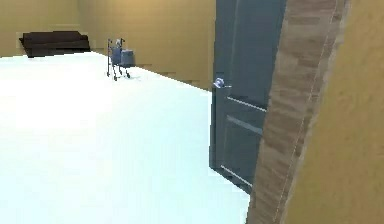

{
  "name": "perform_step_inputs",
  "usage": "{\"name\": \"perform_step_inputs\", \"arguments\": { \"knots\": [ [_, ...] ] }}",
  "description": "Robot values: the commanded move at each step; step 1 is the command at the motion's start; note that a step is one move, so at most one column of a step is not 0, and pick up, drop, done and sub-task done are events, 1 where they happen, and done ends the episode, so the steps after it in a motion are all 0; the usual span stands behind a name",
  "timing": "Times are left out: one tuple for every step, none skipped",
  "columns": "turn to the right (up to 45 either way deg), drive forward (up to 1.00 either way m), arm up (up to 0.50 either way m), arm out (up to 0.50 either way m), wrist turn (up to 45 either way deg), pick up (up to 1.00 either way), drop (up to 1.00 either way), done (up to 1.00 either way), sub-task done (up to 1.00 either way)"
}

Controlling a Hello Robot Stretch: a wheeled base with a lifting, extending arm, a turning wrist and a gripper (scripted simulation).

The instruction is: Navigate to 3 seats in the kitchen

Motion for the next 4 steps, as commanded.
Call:
{"name": "perform_step_inputs", "arguments": {
  "knots": [
    [-6.0, 0.00, 0.00, 0.00, 0.0, 0.00, 0.00, 0.00, 0.00],
    [0.0, 0.50, 0.00, 0.00, 0.0, 0.00, 0.00, 0.00, 0.00],
    [-18.0, 0.00, 0.00, 0.00, 0.0, 0.00, 0.00, 0.00, 0.00],
    [0.0, 1.00, 0.00, 0.00, 0.0, 0.00, 0.00, 0.00, 0.00]
  ]
}}
